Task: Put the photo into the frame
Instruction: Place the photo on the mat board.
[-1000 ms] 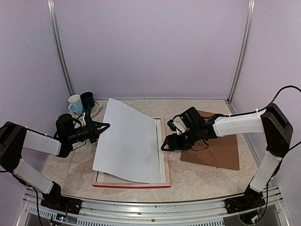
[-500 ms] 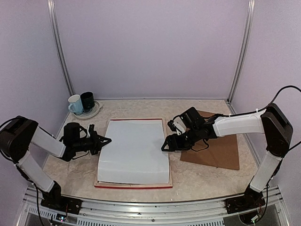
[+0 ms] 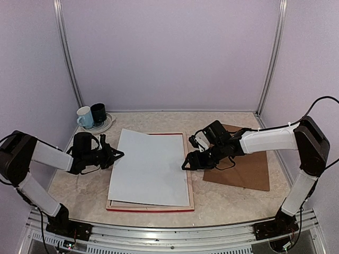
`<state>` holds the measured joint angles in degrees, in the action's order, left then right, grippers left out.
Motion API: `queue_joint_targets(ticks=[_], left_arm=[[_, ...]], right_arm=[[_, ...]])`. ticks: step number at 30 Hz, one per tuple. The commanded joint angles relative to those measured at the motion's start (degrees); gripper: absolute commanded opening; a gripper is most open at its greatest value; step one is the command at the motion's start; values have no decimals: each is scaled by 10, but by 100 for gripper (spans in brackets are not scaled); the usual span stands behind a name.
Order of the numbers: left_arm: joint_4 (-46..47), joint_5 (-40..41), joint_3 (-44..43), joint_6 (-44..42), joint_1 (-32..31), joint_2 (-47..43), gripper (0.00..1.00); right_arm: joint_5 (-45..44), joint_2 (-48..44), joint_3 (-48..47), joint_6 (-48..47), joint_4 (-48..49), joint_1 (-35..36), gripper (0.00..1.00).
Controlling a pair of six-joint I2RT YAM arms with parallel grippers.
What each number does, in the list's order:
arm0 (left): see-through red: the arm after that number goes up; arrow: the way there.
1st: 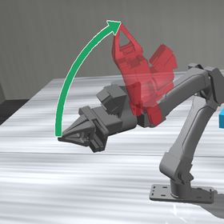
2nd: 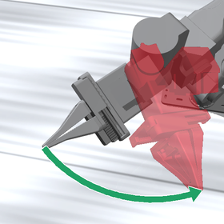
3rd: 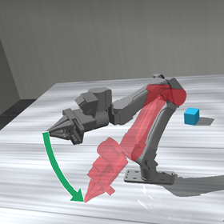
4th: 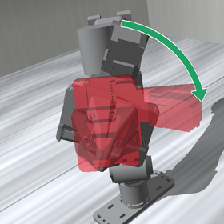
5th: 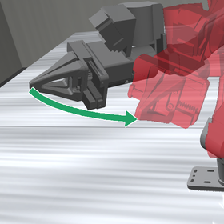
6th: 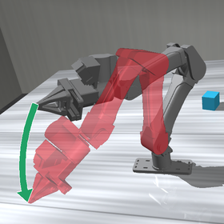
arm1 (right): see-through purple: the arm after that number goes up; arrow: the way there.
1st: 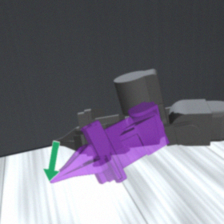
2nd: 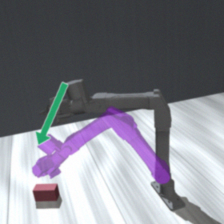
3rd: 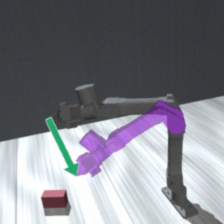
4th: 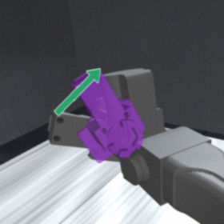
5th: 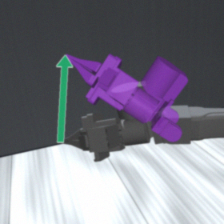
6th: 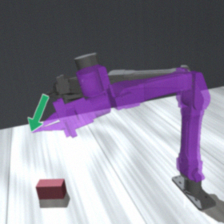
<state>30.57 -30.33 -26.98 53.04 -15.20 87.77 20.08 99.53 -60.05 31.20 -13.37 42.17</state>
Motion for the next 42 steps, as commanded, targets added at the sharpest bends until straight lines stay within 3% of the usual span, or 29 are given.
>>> queue_joint_targets(ticks=[1, 7, 12, 34, 42], left_arm=[[-11, 3, -21, -26, -7, 21, 6], [-2, 0, -26, -26, -14, 47, 6], [0, 4, -31, -24, -16, 59, 12], [-23, 50, -43, -44, -34, 70, 12], [-52, 70, -50, -57, -37, 54, 36]], right_arm=[[7, 11, -14, 7, 12, -6, 73], [7, 15, -14, 8, 11, -6, 73], [4, 19, -14, 8, 12, -6, 72], [5, 17, -9, 9, 16, -9, 73], [6, 16, -7, 9, 17, -10, 72]])
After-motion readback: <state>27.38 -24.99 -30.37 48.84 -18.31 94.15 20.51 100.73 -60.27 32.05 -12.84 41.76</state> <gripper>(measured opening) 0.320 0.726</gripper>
